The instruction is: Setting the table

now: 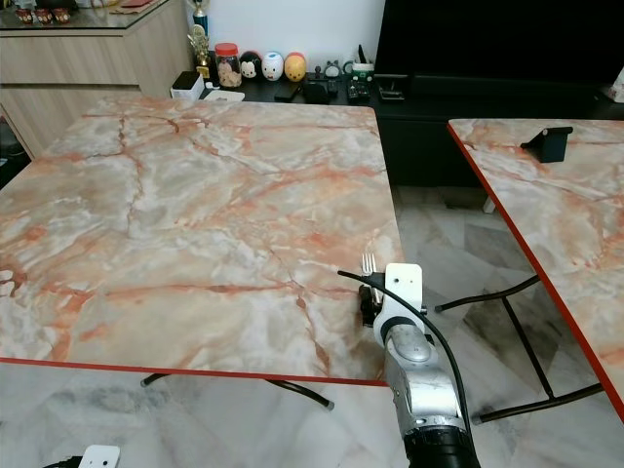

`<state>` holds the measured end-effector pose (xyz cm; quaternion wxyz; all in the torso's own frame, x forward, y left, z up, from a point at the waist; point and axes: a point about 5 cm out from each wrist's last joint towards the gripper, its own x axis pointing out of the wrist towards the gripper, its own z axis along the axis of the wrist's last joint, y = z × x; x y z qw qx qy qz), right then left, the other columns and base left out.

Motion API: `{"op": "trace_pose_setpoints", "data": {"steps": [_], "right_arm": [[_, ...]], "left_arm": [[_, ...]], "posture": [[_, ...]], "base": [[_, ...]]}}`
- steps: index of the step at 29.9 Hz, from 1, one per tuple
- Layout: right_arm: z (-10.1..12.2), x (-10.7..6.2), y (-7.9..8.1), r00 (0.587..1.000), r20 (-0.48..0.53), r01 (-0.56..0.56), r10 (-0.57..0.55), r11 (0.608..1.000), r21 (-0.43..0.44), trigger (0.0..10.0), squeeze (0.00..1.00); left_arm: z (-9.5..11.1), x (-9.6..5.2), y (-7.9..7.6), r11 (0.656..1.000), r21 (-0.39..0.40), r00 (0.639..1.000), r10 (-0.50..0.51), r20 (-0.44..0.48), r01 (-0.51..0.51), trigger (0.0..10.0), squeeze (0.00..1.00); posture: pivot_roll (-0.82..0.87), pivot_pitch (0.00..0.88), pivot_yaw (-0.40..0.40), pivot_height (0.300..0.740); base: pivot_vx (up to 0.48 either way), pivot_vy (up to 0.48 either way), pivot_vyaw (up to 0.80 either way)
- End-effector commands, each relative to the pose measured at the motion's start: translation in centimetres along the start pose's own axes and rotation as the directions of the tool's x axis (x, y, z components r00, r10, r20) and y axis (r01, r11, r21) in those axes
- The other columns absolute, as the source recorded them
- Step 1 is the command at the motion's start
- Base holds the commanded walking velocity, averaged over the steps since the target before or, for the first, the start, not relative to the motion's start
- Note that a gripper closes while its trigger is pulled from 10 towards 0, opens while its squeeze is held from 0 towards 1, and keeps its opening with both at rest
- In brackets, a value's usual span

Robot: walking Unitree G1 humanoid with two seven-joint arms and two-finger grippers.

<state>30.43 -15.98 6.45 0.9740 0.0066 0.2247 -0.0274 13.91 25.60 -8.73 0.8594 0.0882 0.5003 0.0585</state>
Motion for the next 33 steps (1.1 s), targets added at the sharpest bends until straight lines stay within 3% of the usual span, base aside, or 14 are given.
{"op": "trace_pose_setpoints", "data": {"steps": [1, 12, 25, 26, 27, 33], "right_arm": [[0.3, 0.3, -0.1, 1.0, 0.007, -0.003, 0.003, 1.0, 0.01, 10.0, 0.0], [0.6, 0.9, 0.3, 0.999, 0.016, -0.04, 0.04, 0.999, -0.005, 10.0, 0.0], [-0.7, 0.9, 0.7, 0.997, -0.044, -0.067, 0.067, 0.998, -0.006, 10.0, 0.0], [-0.8, 0.8, 0.9, 0.995, -0.048, -0.086, 0.085, 0.996, -0.006, 6.3, 0.0], [-0.8, 0.8, 1.0, 0.995, -0.045, -0.093, 0.093, 0.996, -0.009, 0.0, 0.0], [-0.7, 0.7, 1.3, 0.994, -0.04, -0.105, 0.104, 0.994, -0.014, 0.0, 0.0]], "left_arm": [[-0.5, -0.1, -0.1, 1.0, 0.01, 1.0, -0.002, -0.016, 0.002, 10.0, 0.0], [-0.5, -0.1, -0.1, 1.0, 0.01, 1.0, -0.003, -0.015, 0.003, 10.0, 0.0], [-0.5, -0.1, -0.2, 1.0, 0.004, 1.0, -0.007, -0.02, 0.007, 10.0, 0.0], [-0.5, -0.1, -0.2, 1.0, 0.003, 1.0, -0.006, -0.021, 0.006, 10.0, 0.0], [-0.5, -0.1, -0.2, 1.0, 0.003, 1.0, -0.006, -0.021, 0.006, 10.0, 0.0], [-0.5, -0.1, -0.2, 1.0, 0.002, 1.0, -0.007, -0.023, 0.007, 10.0, 0.0]], "posture": [[0.02, 0.0, -0.022, 0.711], [0.03, 0.0, -0.026, 0.711], [0.03, 0.0, -0.029, 0.711], [0.03, 0.0, -0.029, 0.711], [0.03, 0.0, -0.029, 0.711], [0.03, 0.0, -0.028, 0.711]], "base": [[0.0, 0.0, 0.0], [0.0, 0.0, 0.0], [0.0, 0.0, 0.0], [0.0, 0.0, 0.0], [0.0, 0.0, 0.0], [0.0, 0.0, 0.0]]}}
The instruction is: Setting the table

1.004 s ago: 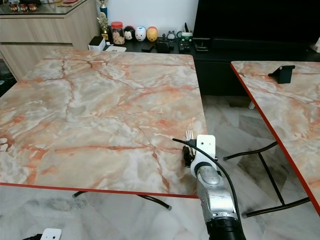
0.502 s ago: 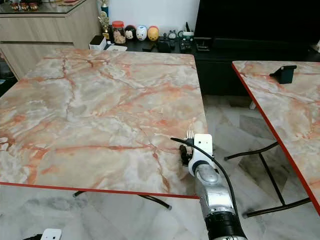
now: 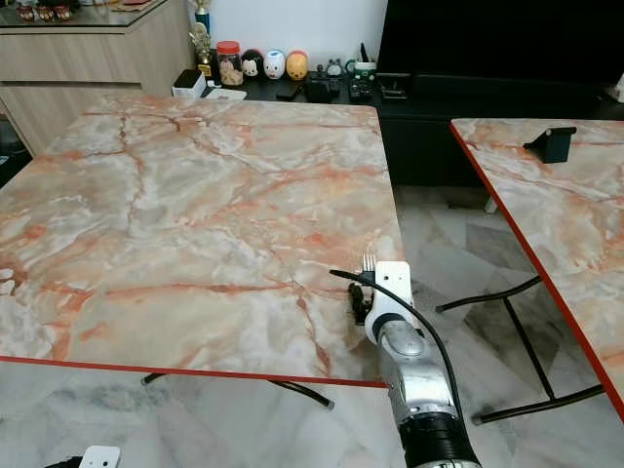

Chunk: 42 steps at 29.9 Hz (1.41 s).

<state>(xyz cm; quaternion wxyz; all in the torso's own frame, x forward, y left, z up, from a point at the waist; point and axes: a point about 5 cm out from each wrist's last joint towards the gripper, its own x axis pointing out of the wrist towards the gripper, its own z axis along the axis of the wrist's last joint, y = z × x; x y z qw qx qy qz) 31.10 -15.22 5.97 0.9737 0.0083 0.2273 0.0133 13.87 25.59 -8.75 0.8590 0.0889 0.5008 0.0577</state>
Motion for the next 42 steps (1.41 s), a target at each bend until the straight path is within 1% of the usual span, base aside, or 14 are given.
{"op": "trace_pose_setpoints", "data": {"steps": [1, 12, 21, 30, 42], "right_arm": [[-0.5, 0.0, 0.5, 0.999, -0.034, -0.026, 0.026, 1.0, 0.001, 0.0, 0.0], [-0.4, 0.0, 0.6, 0.999, -0.028, -0.028, 0.028, 1.0, -0.001, 0.0, 0.0], [-0.5, -0.1, 1.1, 0.998, -0.03, -0.048, 0.048, 0.999, -0.004, 0.0, 0.0], [-0.5, -0.1, 1.2, 0.998, -0.027, -0.06, 0.06, 0.998, -0.011, 0.0, 0.0], [-0.4, -0.2, 1.6, 0.998, -0.003, -0.067, 0.067, 0.998, -0.016, 0.0, 0.0]], "left_arm": [[-0.5, -0.1, -0.2, 1.0, 0.001, 1.0, -0.006, -0.021, 0.006, 10.0, 0.0], [-0.4, 0.0, -0.2, 1.0, 0.001, 1.0, -0.01, -0.018, 0.01, 10.0, 0.0], [-0.4, 0.0, -0.2, 1.0, 0.001, 1.0, -0.014, -0.02, 0.014, 10.0, 0.0], [-0.5, 0.0, -0.2, 1.0, -0.001, 1.0, -0.014, -0.021, 0.014, 10.0, 0.0], [-0.5, -0.1, -0.2, 1.0, 0.005, 1.0, -0.018, -0.024, 0.018, 10.0, 0.0]], "posture": [[0.03, 0.0, -0.028, 0.711], [0.03, 0.0, -0.028, 0.711], [0.04, 0.0, -0.03, 0.711], [0.04, 0.0, -0.033, 0.711], [0.04, 0.0, -0.032, 0.711]], "base": [[0.0, 0.0, 0.0], [0.0, 0.0, 0.0], [0.0, 0.0, 0.0], [0.0, 0.0, 0.0], [0.0, 0.0, 0.0]]}}
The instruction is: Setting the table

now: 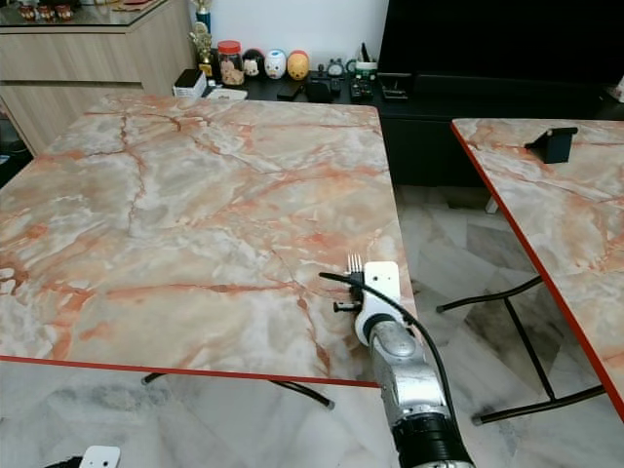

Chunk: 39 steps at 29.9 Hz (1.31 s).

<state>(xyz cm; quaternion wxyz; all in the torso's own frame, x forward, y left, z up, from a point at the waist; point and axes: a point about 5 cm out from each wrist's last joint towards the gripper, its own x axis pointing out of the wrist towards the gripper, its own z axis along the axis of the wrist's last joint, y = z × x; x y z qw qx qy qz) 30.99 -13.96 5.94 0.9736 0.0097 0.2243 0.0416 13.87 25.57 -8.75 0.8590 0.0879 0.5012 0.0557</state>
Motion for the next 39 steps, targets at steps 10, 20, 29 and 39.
{"op": "trace_pose_setpoints", "data": {"steps": [10, 20, 29, 39], "right_arm": [[1.7, -0.4, 0.5, 0.988, 0.15, 0.037, -0.026, 0.997, -0.07, 9.3, 0.0], [5.6, -4.2, 1.0, 0.857, 0.511, 0.119, -0.061, 0.99, -0.082, 10.0, 0.0], [6.6, -6.2, 0.4, 0.779, 0.62, 0.164, -0.098, 0.985, -0.051, 10.0, 0.0], [8.2, -5.9, -0.2, 0.741, 0.661, 0.183, -0.118, 0.983, -0.03, 10.0, 0.0]], "left_arm": [[-0.5, -0.1, -0.2, 1.0, 0.011, 1.0, -0.013, -0.024, 0.013, 10.0, 0.0], [-0.6, -0.1, 0.0, 1.0, 0.028, 1.0, -0.008, -0.026, 0.009, 10.0, 0.0], [-0.7, -0.1, 0.0, 0.999, 0.031, 1.0, -0.011, -0.027, 0.011, 10.0, 0.0], [-0.8, -0.1, 0.0, 0.999, 0.035, 1.0, -0.005, -0.028, 0.006, 10.0, 0.0]], "posture": [[0.04, 0.0, -0.03, 0.711], [0.03, 0.0, -0.018, 0.711], [0.03, 0.0, -0.017, 0.711], [0.04, 0.0, -0.024, 0.711]], "base": [[0.0, 0.0, 0.0], [0.0, 0.0, 0.0], [0.0, 0.0, 0.0], [0.0, -0.026, 0.0]]}}
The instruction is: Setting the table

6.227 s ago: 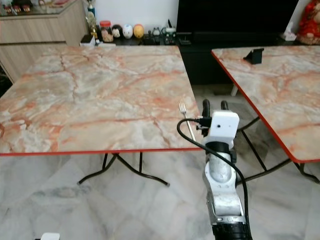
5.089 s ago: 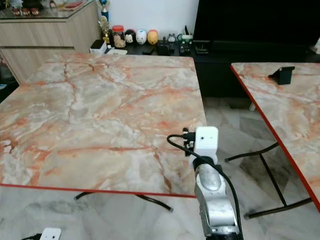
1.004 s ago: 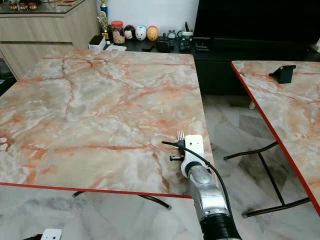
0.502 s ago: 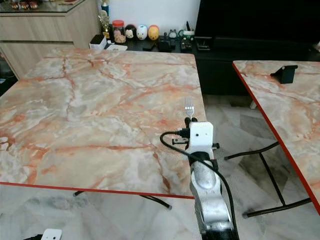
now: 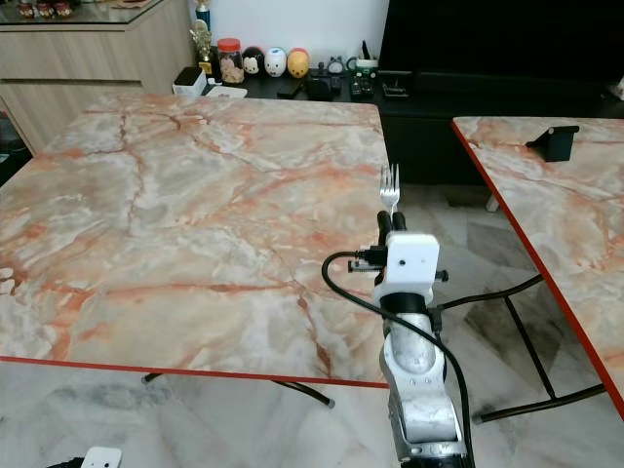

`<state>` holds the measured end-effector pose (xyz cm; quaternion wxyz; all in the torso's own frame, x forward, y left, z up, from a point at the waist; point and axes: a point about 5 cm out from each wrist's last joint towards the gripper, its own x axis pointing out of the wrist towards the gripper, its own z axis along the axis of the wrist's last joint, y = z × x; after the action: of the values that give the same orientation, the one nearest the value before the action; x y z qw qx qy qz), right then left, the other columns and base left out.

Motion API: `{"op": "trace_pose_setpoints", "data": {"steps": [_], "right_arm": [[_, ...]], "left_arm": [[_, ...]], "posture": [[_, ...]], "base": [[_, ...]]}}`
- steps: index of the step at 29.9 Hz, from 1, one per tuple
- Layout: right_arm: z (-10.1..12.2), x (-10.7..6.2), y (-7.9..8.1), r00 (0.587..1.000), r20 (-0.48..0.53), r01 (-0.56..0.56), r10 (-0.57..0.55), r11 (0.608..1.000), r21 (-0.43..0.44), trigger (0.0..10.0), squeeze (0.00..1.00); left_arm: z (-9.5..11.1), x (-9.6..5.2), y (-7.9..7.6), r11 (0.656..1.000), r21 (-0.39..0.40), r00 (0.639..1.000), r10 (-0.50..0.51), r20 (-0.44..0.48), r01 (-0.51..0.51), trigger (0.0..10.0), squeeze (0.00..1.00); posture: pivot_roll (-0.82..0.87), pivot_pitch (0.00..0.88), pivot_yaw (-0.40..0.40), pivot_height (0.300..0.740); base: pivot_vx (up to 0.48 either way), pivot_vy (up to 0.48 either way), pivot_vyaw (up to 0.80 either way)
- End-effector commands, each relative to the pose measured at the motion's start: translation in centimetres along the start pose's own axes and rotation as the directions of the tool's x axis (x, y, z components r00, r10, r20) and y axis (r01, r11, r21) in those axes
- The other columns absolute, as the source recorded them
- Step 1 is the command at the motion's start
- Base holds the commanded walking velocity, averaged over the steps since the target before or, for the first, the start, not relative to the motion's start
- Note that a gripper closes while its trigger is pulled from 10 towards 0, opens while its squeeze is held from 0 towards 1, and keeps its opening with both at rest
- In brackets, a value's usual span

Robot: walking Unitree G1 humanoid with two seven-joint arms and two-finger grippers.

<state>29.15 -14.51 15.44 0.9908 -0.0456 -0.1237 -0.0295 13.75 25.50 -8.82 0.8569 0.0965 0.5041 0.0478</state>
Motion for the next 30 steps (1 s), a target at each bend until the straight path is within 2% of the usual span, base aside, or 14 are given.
{"op": "trace_pose_setpoints", "data": {"steps": [1, 30], "right_arm": [[0.5, 0.3, -0.1, 1.0, 0.022, 0.009, -0.01, 1.0, 0.014, 10.0, 0.0], [0.8, 1.4, -0.5, 0.999, 0.032, 0.037, -0.038, 0.999, 0.03, 10.0, 0.0]], "left_arm": [[-0.7, -0.1, 0.0, 1.0, 0.013, 1.0, -0.001, -0.023, 0.001, 10.0, 0.0], [-0.3, -0.1, -0.1, 1.0, -0.024, 1.0, -0.001, -0.002, 0.001, 10.0, 0.0]], "posture": [[0.04, 0.0, -0.024, 0.711], [0.04, 0.0, -0.033, 0.711]], "base": [[0.0, -0.262, 0.0], [0.0, -0.358, 0.0]]}}
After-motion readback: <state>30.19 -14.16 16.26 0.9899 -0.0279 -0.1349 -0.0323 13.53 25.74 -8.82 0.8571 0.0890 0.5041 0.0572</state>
